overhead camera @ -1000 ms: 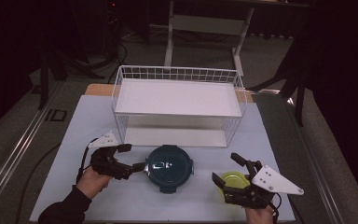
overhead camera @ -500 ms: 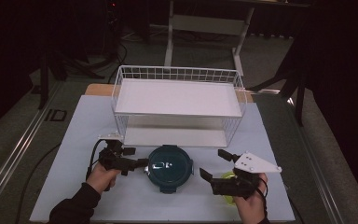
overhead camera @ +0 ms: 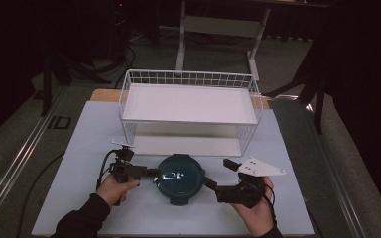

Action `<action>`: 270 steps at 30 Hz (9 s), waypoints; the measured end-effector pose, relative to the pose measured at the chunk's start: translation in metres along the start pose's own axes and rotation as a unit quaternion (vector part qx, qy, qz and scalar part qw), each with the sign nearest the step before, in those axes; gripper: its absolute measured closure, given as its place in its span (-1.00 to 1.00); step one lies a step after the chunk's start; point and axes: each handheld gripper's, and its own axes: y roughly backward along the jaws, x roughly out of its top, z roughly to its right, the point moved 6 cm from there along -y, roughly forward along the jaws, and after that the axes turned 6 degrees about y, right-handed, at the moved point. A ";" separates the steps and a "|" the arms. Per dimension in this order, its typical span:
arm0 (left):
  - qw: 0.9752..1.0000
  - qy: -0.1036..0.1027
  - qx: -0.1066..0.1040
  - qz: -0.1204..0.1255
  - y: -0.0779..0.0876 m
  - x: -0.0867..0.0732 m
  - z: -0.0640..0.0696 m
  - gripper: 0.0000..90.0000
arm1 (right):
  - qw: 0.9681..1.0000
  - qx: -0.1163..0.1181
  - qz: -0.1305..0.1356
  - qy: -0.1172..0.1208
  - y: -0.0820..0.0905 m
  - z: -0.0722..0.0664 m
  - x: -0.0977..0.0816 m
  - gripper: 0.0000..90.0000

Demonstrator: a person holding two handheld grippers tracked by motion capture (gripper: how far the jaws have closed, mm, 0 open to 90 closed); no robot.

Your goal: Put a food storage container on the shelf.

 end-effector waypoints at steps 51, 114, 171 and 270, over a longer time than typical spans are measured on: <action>0.987 0.106 -0.108 -0.047 -0.005 -0.032 0.003 0.05 | 0.982 0.031 -0.110 -0.148 -0.019 0.021 -0.035 -0.38; 0.984 -0.106 -0.138 -0.029 -0.008 -0.027 0.018 0.12 | 0.913 0.179 -0.243 -0.273 -0.056 0.042 -0.069 0.20; 0.982 -0.102 -0.137 0.082 0.090 0.079 0.129 0.18 | 0.953 0.142 -0.100 -0.249 -0.008 0.066 0.088 0.23; 0.945 -0.266 -0.032 0.187 0.056 0.008 0.108 -0.99 | 0.982 0.078 -0.097 -0.143 -0.048 0.039 0.124 0.99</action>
